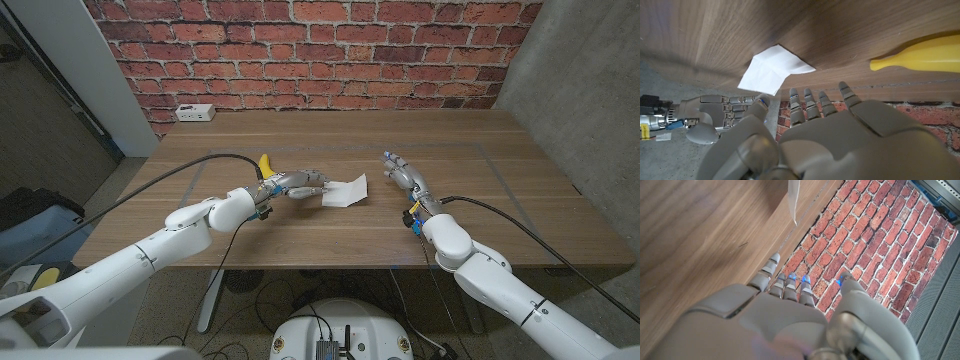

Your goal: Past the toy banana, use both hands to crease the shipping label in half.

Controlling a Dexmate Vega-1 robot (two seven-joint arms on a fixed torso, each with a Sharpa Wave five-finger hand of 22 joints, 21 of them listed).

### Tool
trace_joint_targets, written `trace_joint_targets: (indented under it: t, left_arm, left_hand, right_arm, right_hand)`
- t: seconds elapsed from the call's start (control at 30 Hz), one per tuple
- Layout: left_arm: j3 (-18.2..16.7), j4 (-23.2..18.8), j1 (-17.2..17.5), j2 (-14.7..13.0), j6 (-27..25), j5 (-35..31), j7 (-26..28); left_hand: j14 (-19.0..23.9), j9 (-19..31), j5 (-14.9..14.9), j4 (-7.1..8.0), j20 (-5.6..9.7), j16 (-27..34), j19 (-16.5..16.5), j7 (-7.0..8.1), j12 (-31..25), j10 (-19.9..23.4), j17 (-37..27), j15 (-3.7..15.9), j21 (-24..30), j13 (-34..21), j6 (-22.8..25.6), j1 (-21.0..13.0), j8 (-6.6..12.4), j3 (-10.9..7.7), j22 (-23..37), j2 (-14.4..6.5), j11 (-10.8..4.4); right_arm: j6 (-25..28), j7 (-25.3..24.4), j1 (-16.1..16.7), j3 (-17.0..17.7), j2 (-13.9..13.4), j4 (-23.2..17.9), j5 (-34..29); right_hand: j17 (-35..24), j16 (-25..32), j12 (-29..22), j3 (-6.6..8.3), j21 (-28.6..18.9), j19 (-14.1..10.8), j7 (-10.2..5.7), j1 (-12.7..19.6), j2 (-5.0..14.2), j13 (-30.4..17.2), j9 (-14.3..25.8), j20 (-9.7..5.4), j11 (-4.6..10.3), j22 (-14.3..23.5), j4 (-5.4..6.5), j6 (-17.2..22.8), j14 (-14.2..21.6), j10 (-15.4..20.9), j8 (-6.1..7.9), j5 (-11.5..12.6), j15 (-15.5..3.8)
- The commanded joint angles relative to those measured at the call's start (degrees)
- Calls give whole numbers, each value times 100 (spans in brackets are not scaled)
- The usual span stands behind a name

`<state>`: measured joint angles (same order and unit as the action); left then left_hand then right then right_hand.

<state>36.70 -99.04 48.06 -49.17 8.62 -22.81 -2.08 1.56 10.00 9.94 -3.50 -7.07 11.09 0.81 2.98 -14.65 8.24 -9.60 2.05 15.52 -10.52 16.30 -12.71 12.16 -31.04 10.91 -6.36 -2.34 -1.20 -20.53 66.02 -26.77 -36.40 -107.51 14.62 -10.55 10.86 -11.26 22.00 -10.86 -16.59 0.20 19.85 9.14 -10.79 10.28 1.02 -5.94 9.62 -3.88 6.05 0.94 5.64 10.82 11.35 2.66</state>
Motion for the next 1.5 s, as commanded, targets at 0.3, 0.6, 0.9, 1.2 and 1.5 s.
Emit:
trace_joint_targets:
  t: [0.3, 0.6, 0.9, 1.2, 1.5]
  left_arm:
    - [202, 90, -210, 124, -131, -73, -404]
    - [282, 37, -274, 130, -246, -139, -560]
    - [377, -26, -347, 145, -414, -252, -734]
    - [439, -169, -377, 104, -579, -408, -880]
    - [449, -260, -386, 66, -720, -454, -1002]
  left_hand:
    - [-55, 7, -9, -51, -115, -99, -72, 4, 145, -168, -8, 35, 13, -9, -309, -48, -196, -4, 20, -12, 79]
    - [-178, 0, -14, -35, -133, -108, -70, 176, 280, -370, -14, 7, -23, -2, -784, 5, -277, -1, 23, -26, 123]
    - [-255, -4, -15, -36, -140, -118, -33, 33, 305, -406, -10, 10, -55, 3, -689, 32, -193, 14, 23, -3, 110]
    - [-162, -8, -14, -25, -194, -74, -37, 5, 267, -281, -13, -143, -75, 6, -671, 83, -181, 40, 24, 24, 228]
    - [192, -8, -4, 20, -298, 4, -144, -139, 143, 177, -20, -225, -69, 0, -435, 185, -132, 77, 24, 45, 383]
  right_arm:
    - [-43, 71, 24, -65, -17, -61, -49]
    - [-32, 18, 16, -92, 49, 18, -71]
    - [-43, 52, 5, -91, 61, 46, -28]
    - [-46, 194, -84, -175, 98, 157, 32]
    - [121, 211, -150, -248, 186, 161, 156]
  right_hand:
    - [-18, 55, -77, 4, -32, -34, 45, 54, -21, -22, 12, 12, -35, 18, -54, 125, 36, 144, 38, -31, 43]
    - [-26, 72, -85, -8, -36, -53, 97, 50, -24, -26, 14, 30, -63, 18, -55, 232, 77, 185, 68, -27, 53]
    - [-29, 73, -91, 7, -38, -64, 116, 56, -20, -28, 15, 37, -85, 18, -58, 253, 96, 213, 66, -12, 55]
    - [-36, 71, -87, 10, -38, -70, 129, 43, -27, -31, 16, 40, -93, 18, -49, 269, 100, 219, 62, 1, 61]
    - [-65, 72, -71, 53, -25, -40, 113, 24, 90, -35, 18, 24, -85, 18, 17, 269, 68, 202, 47, 23, 45]
